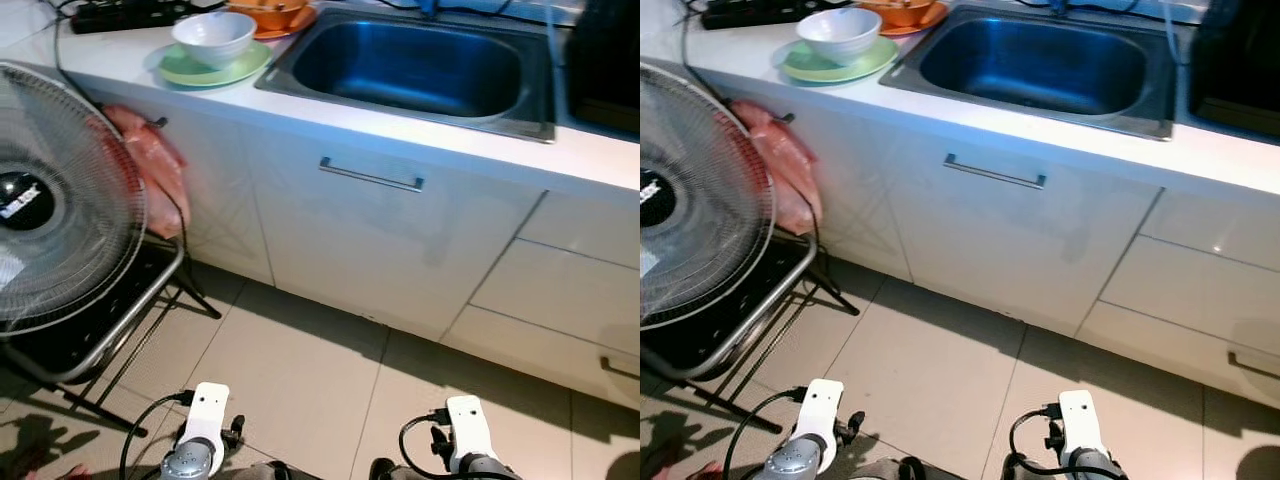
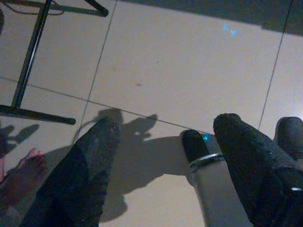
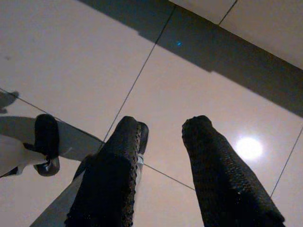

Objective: Kitchen organization

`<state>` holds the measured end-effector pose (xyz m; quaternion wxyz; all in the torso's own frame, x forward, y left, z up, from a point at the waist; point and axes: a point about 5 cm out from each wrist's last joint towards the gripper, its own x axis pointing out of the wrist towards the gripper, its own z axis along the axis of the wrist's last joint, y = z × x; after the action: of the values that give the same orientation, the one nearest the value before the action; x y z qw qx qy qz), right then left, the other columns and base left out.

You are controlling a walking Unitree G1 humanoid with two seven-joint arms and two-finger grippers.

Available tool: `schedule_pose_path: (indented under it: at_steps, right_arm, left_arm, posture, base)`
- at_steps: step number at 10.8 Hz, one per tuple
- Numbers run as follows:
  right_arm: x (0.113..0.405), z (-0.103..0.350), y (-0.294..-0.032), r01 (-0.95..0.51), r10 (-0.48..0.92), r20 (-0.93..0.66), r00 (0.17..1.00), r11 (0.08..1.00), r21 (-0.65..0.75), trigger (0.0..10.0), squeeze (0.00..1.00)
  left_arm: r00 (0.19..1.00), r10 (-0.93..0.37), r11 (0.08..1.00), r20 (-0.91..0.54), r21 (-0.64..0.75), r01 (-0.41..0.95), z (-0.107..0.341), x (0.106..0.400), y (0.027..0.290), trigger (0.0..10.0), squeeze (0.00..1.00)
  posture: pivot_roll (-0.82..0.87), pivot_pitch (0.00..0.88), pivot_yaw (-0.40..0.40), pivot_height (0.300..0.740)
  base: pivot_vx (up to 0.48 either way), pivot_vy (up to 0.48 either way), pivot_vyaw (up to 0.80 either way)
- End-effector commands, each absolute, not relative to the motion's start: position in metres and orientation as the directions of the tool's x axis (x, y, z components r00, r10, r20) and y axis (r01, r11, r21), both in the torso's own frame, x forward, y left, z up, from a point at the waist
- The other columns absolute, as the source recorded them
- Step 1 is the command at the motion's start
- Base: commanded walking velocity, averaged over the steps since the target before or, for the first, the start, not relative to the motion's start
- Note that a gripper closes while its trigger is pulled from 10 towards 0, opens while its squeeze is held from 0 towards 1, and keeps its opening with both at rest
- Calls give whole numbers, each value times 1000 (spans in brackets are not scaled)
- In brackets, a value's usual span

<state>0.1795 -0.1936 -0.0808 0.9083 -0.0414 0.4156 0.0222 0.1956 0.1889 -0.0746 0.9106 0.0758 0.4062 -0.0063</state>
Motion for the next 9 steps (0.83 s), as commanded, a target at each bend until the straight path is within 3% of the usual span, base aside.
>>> schedule_pose_path:
  at_steps: [1,9]
  right_arm:
    - [177,-82,-194,-77,4,-767,642,995,-59,10000,0]
    - [177,-82,-197,-62,-11,-769,639,996,-65,10000,0]
  left_arm:
    - [650,62,987,-757,145,75,-77,190,193,10000,0]
    - [647,67,988,-760,141,64,-80,184,193,10000,0]
  posture:
    - [-53,107,47,740]
    - [-49,135,41,740]
  base:
    - [0,0,0]
    - [0,0,0]
